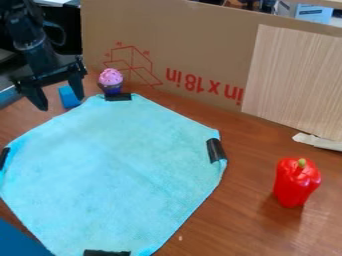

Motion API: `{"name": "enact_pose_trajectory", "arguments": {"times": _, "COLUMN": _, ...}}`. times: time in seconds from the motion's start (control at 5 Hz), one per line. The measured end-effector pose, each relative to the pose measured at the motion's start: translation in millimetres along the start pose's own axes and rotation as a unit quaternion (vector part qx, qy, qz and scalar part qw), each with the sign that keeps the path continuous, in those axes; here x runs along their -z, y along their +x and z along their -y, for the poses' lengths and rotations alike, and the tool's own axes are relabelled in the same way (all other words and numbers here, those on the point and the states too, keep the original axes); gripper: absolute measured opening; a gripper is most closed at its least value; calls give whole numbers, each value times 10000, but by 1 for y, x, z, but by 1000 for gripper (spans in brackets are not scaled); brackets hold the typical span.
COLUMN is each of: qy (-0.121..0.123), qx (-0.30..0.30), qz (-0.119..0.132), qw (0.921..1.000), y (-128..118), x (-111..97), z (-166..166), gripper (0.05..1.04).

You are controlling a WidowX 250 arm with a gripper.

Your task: Put the blue figure on the bottom edge of the cloth

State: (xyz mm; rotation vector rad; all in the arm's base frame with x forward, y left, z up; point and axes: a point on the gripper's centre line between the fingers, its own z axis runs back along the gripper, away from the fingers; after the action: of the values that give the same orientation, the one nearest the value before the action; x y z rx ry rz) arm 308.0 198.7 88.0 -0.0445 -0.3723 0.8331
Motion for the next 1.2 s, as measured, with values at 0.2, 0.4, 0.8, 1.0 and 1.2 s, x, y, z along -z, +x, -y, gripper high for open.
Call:
{"name": "enact_pose_trajectory", "arguments": {"times": 0.2, "qy": 143, "qx": -157, "qz": 633, "qw": 9978, "y": 17, "x": 9, "z": -2, "gripper": 1001}}
{"name": "enact_pose_trajectory", "arguments": {"times": 0.4, "qy": 381, "qx": -391, "qz": 570, "qw": 9969, "y": 25, "x": 30, "z": -8, "gripper": 1001}}
{"name": "enact_pose_trajectory", "arguments": {"times": 0.8, "qy": 497, "qx": -688, "qz": 574, "qw": 9947, "y": 46, "x": 44, "z": -6, "gripper": 1001}}
{"name": "enact_pose_trajectory", "arguments": {"times": 1.0, "qy": 515, "qx": -748, "qz": 511, "qw": 9946, "y": 49, "x": 46, "z": -5, "gripper": 1001}}
{"name": "enact_pose_trajectory", "arguments": {"times": 1.2, "qy": 498, "qx": -793, "qz": 490, "qw": 9944, "y": 55, "x": 46, "z": -3, "gripper": 1001}}
